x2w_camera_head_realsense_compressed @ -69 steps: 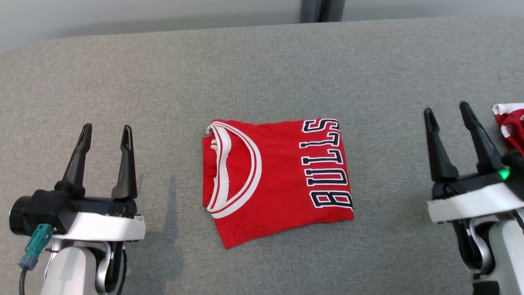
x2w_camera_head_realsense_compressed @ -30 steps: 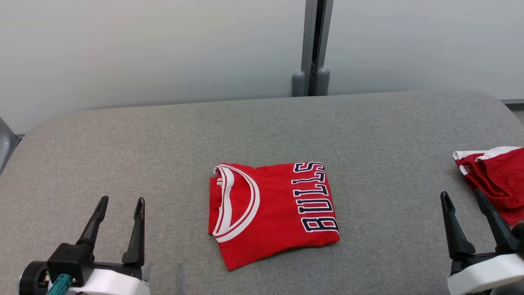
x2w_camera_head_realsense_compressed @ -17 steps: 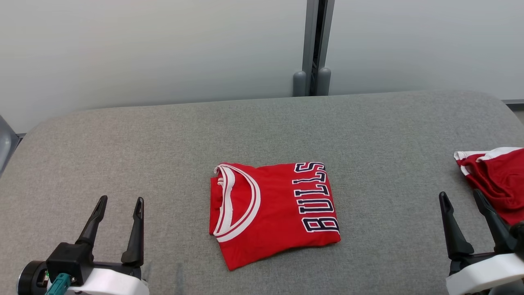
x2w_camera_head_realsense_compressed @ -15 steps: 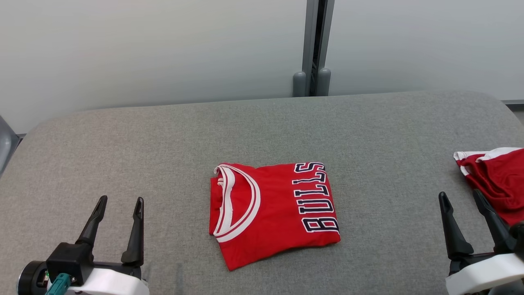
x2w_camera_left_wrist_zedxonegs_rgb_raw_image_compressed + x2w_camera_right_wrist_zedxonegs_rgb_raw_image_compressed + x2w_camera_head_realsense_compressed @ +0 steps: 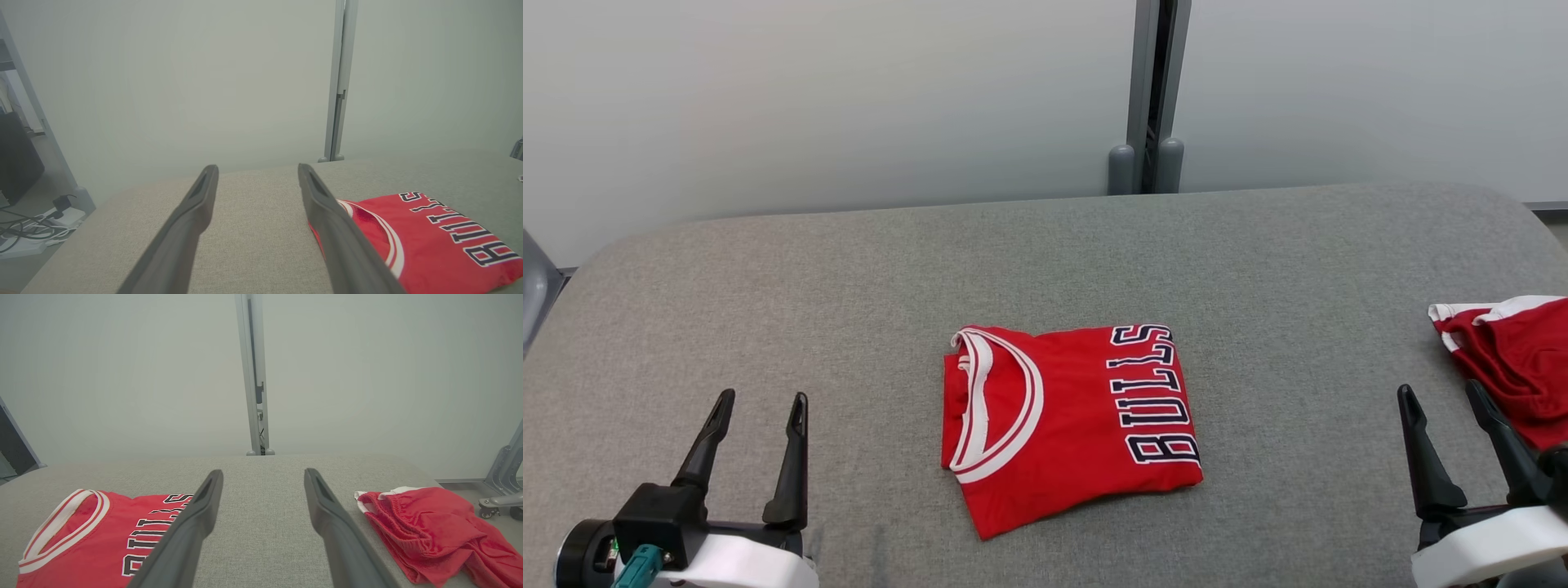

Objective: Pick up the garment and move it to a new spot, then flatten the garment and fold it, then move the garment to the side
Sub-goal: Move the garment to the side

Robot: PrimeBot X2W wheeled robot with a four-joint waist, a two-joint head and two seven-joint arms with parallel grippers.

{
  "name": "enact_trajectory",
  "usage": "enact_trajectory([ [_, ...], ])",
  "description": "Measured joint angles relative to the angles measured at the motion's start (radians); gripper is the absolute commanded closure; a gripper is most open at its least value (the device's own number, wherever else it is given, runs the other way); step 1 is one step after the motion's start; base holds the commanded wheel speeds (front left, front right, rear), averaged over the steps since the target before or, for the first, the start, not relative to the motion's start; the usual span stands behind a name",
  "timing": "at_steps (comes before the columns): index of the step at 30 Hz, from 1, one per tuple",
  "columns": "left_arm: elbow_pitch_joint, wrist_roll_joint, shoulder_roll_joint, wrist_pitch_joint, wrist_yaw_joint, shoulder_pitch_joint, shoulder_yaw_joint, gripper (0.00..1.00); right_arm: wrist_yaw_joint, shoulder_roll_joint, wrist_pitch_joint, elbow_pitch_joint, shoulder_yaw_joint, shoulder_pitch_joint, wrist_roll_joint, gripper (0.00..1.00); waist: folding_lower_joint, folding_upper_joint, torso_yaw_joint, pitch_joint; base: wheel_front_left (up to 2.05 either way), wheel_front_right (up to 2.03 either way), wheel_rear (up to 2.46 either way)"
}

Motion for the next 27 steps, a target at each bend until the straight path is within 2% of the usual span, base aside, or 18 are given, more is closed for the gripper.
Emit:
enact_trajectory([
  [18,-0.010,-0.016,0.007,-0.015,0.011,-0.019,-0.008,0.00,0.000,-0.015,0.018,0.010,0.005,-0.031,0.001,0.00,0.0000,0.0000,0.016,0.030,0.00,0.00,0.00],
  [27,0.007,-0.033,-0.014,-0.068,0.005,-0.129,-0.025,0.00,0.000,-0.043,0.040,0.137,0.118,-0.193,0.023,0.00,0.0000,0.0000,0.070,0.142,0.00,0.00,0.00],
])
